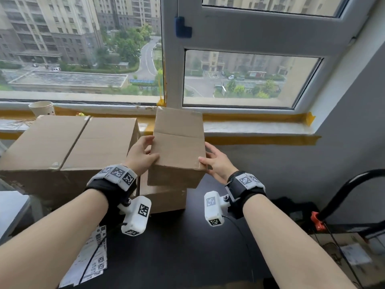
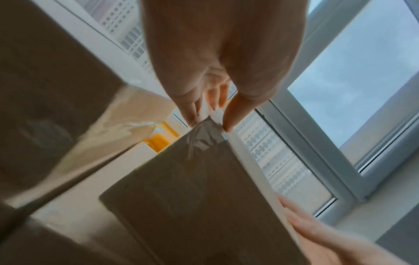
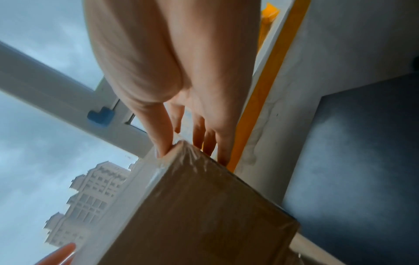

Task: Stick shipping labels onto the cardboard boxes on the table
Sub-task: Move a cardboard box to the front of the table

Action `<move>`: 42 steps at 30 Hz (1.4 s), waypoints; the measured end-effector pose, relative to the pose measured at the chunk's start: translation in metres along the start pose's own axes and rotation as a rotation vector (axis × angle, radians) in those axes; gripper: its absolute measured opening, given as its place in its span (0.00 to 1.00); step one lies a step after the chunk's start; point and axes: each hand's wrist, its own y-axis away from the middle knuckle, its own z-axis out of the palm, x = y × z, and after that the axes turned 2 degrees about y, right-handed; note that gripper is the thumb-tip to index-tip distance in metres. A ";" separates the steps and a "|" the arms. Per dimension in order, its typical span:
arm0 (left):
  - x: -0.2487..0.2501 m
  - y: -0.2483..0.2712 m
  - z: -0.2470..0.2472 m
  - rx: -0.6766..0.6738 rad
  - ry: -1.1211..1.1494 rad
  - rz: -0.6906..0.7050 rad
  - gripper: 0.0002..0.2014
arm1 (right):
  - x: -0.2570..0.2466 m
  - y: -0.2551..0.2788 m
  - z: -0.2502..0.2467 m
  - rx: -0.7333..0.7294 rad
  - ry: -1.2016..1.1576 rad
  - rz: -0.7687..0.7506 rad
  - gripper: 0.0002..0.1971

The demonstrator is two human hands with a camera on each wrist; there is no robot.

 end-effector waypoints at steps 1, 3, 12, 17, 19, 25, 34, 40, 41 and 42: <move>0.006 0.002 0.006 -0.013 0.064 0.016 0.28 | -0.003 0.007 -0.008 0.019 -0.021 -0.018 0.31; 0.016 0.006 0.020 -0.068 0.203 0.026 0.28 | -0.006 0.022 -0.027 0.059 -0.045 -0.037 0.31; 0.000 0.034 0.104 -0.386 0.340 -0.094 0.28 | 0.022 0.092 -0.113 0.214 -0.093 0.028 0.33; -0.036 0.050 0.139 -0.466 0.353 -0.201 0.31 | 0.069 0.112 -0.139 0.243 -0.129 0.119 0.34; -0.055 0.052 0.149 -0.476 0.337 -0.261 0.33 | 0.091 0.115 -0.143 0.255 -0.150 0.157 0.35; -0.102 0.057 0.160 -0.470 0.298 -0.437 0.32 | 0.131 0.120 -0.141 0.249 -0.193 0.243 0.36; -0.120 0.066 0.172 -0.441 0.215 -0.398 0.35 | 0.147 0.112 -0.138 0.269 -0.141 0.262 0.36; -0.100 0.065 0.170 -0.422 -0.277 -0.171 0.32 | 0.137 0.104 -0.134 0.386 0.329 0.275 0.28; -0.093 0.068 0.165 -0.428 -0.436 -0.119 0.29 | 0.133 0.104 -0.131 0.415 0.501 0.258 0.26; -0.087 0.070 0.159 -0.437 -0.597 -0.067 0.26 | 0.129 0.104 -0.127 0.441 0.648 0.248 0.24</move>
